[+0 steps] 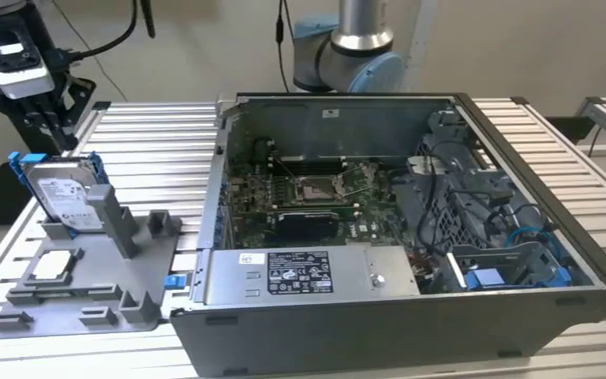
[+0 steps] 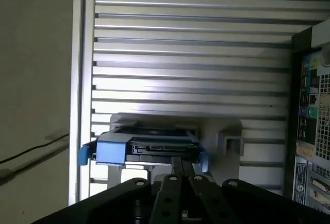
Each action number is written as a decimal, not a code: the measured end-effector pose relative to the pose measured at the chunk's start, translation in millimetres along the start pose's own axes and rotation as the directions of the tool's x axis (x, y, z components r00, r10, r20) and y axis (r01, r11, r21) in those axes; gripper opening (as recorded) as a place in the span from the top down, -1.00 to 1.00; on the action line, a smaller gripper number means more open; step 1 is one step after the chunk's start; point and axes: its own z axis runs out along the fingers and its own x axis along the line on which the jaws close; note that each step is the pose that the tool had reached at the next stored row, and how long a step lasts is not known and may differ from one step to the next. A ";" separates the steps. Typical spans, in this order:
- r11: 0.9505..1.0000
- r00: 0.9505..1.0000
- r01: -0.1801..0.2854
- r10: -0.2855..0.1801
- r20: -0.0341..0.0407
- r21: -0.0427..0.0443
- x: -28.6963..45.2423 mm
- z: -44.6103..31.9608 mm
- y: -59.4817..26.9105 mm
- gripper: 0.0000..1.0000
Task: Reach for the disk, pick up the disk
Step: 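Reach for the disk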
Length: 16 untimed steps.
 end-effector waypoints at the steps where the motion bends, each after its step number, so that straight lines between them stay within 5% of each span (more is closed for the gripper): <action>1: 1.000 1.000 0.000 0.000 0.000 0.000 6.4 0.2 0.3 1.00; 8: 1.000 1.000 0.000 0.000 0.001 0.000 36.4 0.7 1.2 1.00; 16: 1.000 1.000 0.000 0.000 0.002 0.000 52.7 0.9 1.1 1.00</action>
